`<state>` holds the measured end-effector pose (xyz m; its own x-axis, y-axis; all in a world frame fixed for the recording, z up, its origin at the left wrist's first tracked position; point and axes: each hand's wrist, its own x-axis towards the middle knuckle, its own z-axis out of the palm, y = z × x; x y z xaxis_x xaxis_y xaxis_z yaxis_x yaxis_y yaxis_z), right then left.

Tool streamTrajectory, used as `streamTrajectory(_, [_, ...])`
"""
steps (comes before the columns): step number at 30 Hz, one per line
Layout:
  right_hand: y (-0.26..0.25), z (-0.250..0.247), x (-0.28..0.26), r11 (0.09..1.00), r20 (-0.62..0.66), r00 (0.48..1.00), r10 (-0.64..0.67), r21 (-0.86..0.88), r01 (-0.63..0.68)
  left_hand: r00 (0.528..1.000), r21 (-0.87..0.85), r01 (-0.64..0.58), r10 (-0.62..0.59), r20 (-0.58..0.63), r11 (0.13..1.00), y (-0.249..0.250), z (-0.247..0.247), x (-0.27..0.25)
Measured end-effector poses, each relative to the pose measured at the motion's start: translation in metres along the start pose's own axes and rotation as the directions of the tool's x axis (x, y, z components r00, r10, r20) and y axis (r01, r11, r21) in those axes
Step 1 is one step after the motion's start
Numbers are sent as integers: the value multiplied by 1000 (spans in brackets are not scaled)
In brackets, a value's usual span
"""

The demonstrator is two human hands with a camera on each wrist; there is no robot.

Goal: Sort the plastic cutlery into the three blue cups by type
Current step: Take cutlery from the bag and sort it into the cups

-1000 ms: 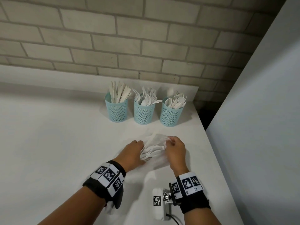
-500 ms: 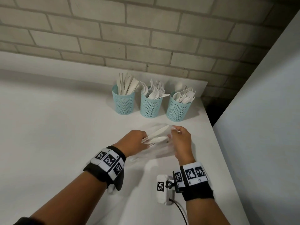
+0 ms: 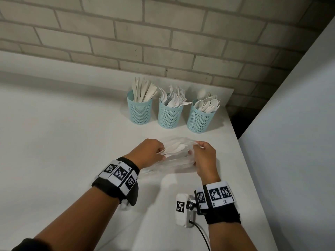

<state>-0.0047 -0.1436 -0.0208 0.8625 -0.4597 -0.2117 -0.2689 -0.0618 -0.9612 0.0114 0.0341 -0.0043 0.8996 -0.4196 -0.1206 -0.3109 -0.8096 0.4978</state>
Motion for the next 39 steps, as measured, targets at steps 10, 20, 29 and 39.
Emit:
streamTrajectory(10, [0,-2,-4,1000,10,1000,7,-26,-7,998,-203,-6,-7,-64,979,4,-5,-4])
streamTrajectory(20, [-10,-2,-7,965,39,997,-65,-251,73,982,-430,-66,-18,-189,900,7,-12,-3])
streamTrajectory(29, [-70,14,-36,923,331,871,-362,0,384,993,-876,-84,-29,-111,475,25,-34,-3])
streamTrajectory(39, [-70,20,-16,955,216,944,-250,213,204,995,-972,97,-47,89,215,20,-36,-3])
